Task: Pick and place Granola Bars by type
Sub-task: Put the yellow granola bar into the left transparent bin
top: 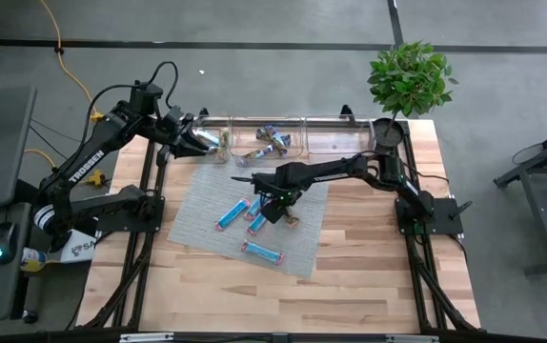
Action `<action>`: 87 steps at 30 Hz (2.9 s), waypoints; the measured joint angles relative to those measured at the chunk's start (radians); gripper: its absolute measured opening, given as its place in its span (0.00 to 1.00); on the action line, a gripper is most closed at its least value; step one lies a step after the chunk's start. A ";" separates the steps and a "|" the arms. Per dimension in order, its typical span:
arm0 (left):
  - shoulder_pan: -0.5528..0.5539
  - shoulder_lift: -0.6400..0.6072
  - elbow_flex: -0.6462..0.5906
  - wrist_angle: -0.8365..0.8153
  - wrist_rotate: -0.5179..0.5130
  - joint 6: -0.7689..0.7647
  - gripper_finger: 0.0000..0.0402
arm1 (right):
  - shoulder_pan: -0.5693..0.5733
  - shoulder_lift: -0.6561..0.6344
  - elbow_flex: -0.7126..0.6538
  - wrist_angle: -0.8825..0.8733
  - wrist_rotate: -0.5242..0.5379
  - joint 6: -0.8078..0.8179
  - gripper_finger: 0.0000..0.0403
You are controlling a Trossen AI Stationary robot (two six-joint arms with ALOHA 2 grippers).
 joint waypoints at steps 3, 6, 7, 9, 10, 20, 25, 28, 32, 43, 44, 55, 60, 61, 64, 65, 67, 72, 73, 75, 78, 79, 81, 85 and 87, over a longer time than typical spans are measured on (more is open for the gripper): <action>0.000 0.000 0.000 0.000 0.000 0.000 0.22 | 0.000 0.001 -0.001 -0.001 0.000 0.000 0.35; 0.000 0.000 0.000 0.000 0.000 0.000 0.22 | 0.000 0.000 -0.001 -0.002 -0.005 0.000 0.31; 0.000 0.000 0.000 0.000 0.000 0.000 0.22 | 0.000 0.000 -0.002 -0.002 -0.006 0.000 0.30; 0.000 0.000 0.000 0.000 -0.001 0.000 0.22 | 0.000 -0.004 -0.003 -0.005 -0.007 0.000 0.28; 0.000 0.000 0.000 0.000 -0.001 0.000 0.22 | 0.000 -0.007 -0.003 -0.005 -0.008 0.000 0.28; 0.000 0.000 0.000 0.000 -0.003 0.000 0.22 | -0.005 -0.097 -0.006 0.013 -0.037 -0.001 0.27; 0.000 0.000 0.000 0.000 -0.002 0.000 0.22 | -0.006 -0.138 -0.006 0.031 -0.034 -0.010 0.27; 0.000 0.000 0.000 0.000 -0.002 0.000 0.22 | -0.006 -0.144 -0.005 0.030 -0.029 -0.011 0.27; 0.000 0.000 0.000 0.000 -0.002 0.000 0.22 | -0.008 -0.137 -0.005 0.018 -0.021 -0.018 0.27; 0.000 0.000 0.000 0.000 -0.002 0.000 0.22 | 0.002 -0.134 -0.051 0.110 -0.035 -0.068 0.31; 0.000 0.000 0.000 0.000 -0.002 -0.001 0.22 | 0.001 -0.134 -0.066 0.119 -0.050 -0.061 0.32; 0.000 0.000 0.000 0.000 -0.002 -0.001 0.22 | 0.000 -0.140 -0.221 0.240 -0.096 0.047 0.51; 0.000 0.000 0.000 0.000 -0.003 -0.001 0.22 | 0.002 -0.140 -0.224 0.247 -0.085 0.053 0.51; 0.000 0.000 0.000 0.000 -0.005 -0.001 0.22 | 0.002 -0.140 -0.224 0.247 -0.084 0.059 0.51; 0.000 0.000 0.000 0.000 -0.007 -0.001 0.22 | 0.001 -0.139 -0.225 0.246 -0.081 0.071 0.46; 0.000 0.000 0.000 0.000 -0.007 -0.001 0.22 | 0.001 -0.139 -0.225 0.245 -0.077 0.071 0.43; 0.000 0.000 0.000 0.000 -0.007 -0.001 0.22 | 0.001 -0.138 -0.225 0.242 -0.072 0.071 0.38; 0.000 0.000 0.000 0.000 -0.008 -0.001 0.22 | 0.001 -0.138 -0.226 0.239 -0.069 0.070 0.23; 0.000 0.000 0.000 0.000 -0.008 -0.001 0.22 | 0.000 -0.138 -0.226 0.239 -0.069 0.069 0.21; 0.000 0.000 0.000 0.000 -0.010 -0.003 0.22 | 0.000 -0.138 -0.226 0.241 -0.071 0.064 0.17; 0.000 0.000 0.000 0.000 -0.010 -0.003 0.22 | 0.000 -0.137 -0.226 0.242 -0.072 0.061 0.13; 0.000 0.000 0.000 0.000 -0.010 -0.003 0.22 | 0.000 -0.137 -0.226 0.242 -0.073 0.060 0.12; 0.000 0.000 0.000 0.000 -0.010 -0.003 0.22 | 0.000 -0.139 -0.226 0.242 -0.074 0.060 0.12; 0.000 0.000 0.000 0.000 -0.010 -0.003 0.22 | -0.003 -0.152 -0.227 0.248 -0.081 0.061 0.11; 0.000 0.000 0.000 0.000 -0.010 -0.003 0.22 | -0.006 -0.164 -0.228 0.255 -0.086 0.061 0.11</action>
